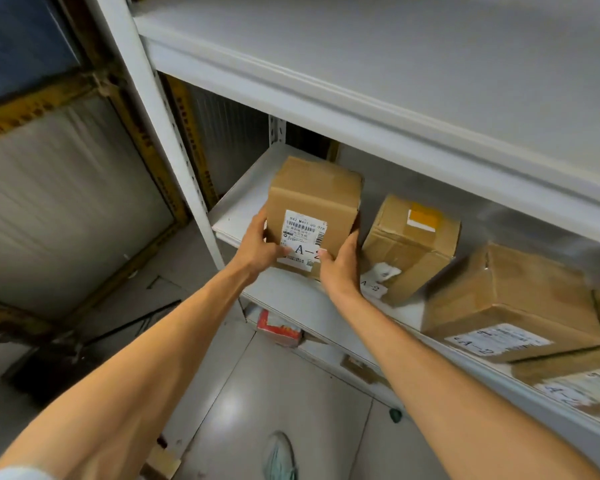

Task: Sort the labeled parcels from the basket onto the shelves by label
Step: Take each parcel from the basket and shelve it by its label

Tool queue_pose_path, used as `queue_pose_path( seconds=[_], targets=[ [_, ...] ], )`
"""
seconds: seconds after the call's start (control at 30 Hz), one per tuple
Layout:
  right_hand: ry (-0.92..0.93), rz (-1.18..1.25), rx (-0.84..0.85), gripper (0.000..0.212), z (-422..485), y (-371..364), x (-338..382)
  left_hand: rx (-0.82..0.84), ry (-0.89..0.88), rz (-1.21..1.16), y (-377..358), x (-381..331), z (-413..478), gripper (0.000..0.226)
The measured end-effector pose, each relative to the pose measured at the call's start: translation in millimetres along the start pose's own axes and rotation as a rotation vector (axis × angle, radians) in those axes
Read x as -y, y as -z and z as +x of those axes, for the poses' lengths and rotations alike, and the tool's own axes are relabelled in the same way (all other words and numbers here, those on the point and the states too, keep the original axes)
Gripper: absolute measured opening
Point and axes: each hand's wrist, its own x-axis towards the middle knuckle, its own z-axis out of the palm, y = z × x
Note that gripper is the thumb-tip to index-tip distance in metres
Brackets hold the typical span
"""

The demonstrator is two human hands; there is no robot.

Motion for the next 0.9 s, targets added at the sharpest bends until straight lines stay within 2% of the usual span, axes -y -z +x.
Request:
queue_pose_path(
  seconds=[0.13, 0.27, 0.43, 0.57, 0.7, 0.8, 0.9],
  targets=[
    [-0.035, -0.03, 0.038, 0.087, 4, -2, -12, 0.015, -0.035, -0.004, -9, 5, 11, 0.07],
    [-0.042, -0.01, 0.035, 0.094, 10, -2, -16, 0.017, -0.045, -0.003, -12, 10, 22, 0.084],
    [-0.033, -0.097, 0.05, 0.097, 11, -3, -28, 0.028, -0.039, -0.008, -12, 10, 27, 0.093],
    [-0.023, -0.218, 0.094, 0.096, 7, 0, -29, 0.035, -0.032, -0.027, -14, 7, 13, 0.105],
    [-0.033, -0.289, 0.155, 0.082, -5, 1, -29, -0.007, 0.027, -0.004, -12, 11, -11, 0.112],
    [-0.023, -0.283, 0.199, 0.078, -21, 4, -29, -0.039, 0.127, 0.085, -5, 21, -36, 0.098],
    [0.052, -0.33, 0.274, 0.07, -42, 12, -28, -0.036, 0.137, 0.275, 0, 25, -70, 0.076]
  ],
)
